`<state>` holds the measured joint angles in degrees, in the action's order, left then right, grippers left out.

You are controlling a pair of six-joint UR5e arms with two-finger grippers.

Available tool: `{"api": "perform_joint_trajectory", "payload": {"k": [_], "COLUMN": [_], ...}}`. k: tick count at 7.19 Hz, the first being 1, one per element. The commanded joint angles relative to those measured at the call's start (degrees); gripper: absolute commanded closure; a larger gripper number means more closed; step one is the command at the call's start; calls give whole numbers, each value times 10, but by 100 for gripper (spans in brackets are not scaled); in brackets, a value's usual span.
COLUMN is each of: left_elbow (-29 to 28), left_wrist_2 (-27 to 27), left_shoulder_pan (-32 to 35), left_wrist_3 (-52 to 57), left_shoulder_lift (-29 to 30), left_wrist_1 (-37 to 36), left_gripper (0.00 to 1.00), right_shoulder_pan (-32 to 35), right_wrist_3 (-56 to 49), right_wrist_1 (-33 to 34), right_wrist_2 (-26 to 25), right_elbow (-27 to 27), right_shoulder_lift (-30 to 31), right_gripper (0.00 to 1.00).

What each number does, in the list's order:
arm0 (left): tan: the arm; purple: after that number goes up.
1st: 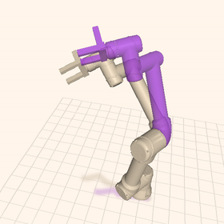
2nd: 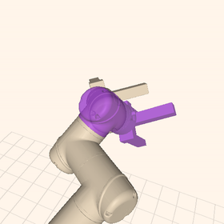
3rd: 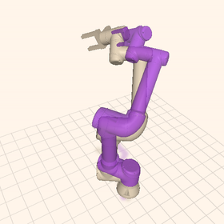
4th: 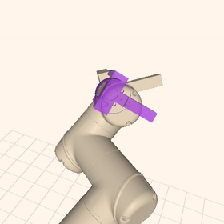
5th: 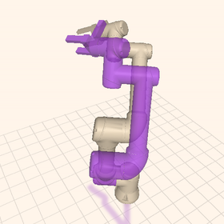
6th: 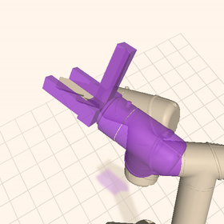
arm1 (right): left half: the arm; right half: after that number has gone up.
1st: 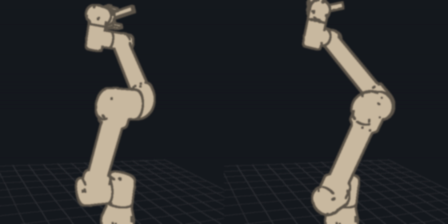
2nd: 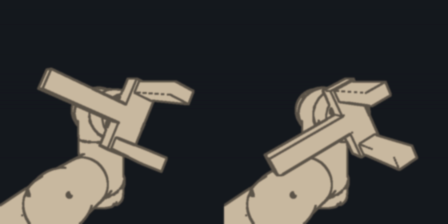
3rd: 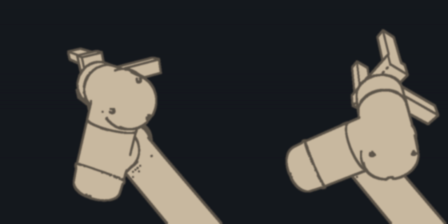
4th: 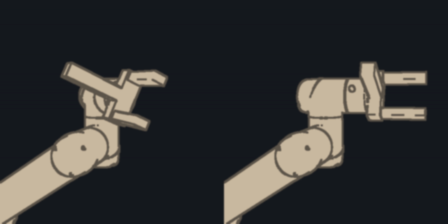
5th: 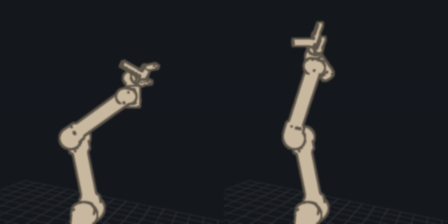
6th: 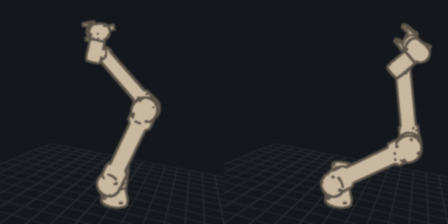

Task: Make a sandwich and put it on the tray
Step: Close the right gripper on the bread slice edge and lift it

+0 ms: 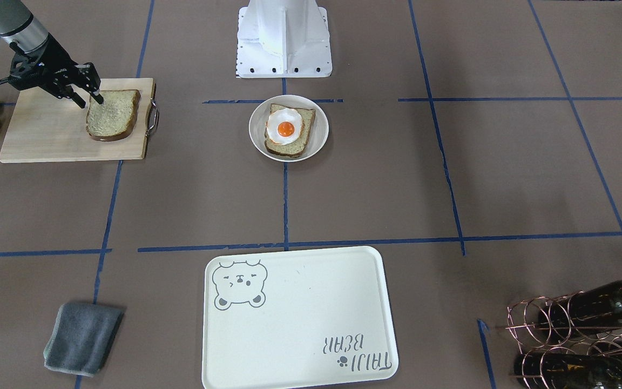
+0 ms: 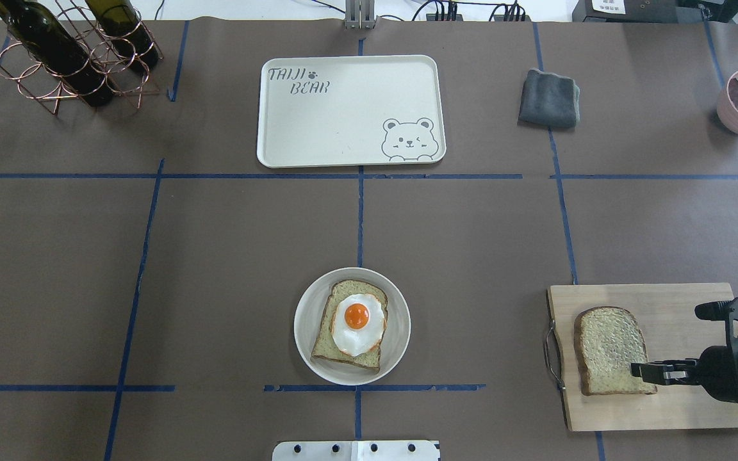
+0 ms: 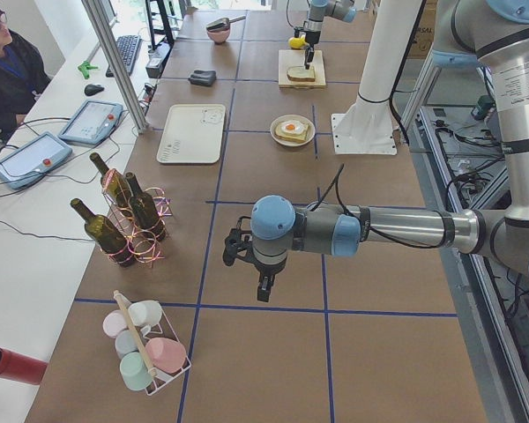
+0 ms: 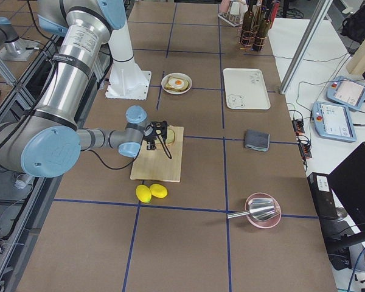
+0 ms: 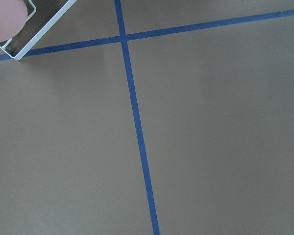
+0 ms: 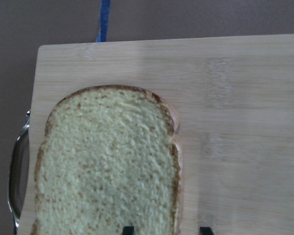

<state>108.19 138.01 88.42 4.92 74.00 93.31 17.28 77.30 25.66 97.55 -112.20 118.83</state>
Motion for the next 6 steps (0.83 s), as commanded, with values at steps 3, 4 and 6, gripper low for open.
{"api": "perform_joint_trajectory", "payload": {"k": [3,4,6], "left_elbow": [1,1,1], "left_wrist_2": [0,0,0], "left_shoulder_pan": [0,0,0], "left_wrist_3": [0,0,0], "left_shoulder_lift": [1,1,0], "left_wrist_1": [0,0,0], "left_gripper": [0,0,0], "right_shoulder_pan": [-7,-8,-10], "right_wrist_3": [0,0,0], "right_wrist_1": [-19,-19,-19], "right_wrist_2": [4,4,4], "right_elbow": [0,0,1], "right_shoulder_lift": [5,5,6], "right_gripper": [58,58,58]}}
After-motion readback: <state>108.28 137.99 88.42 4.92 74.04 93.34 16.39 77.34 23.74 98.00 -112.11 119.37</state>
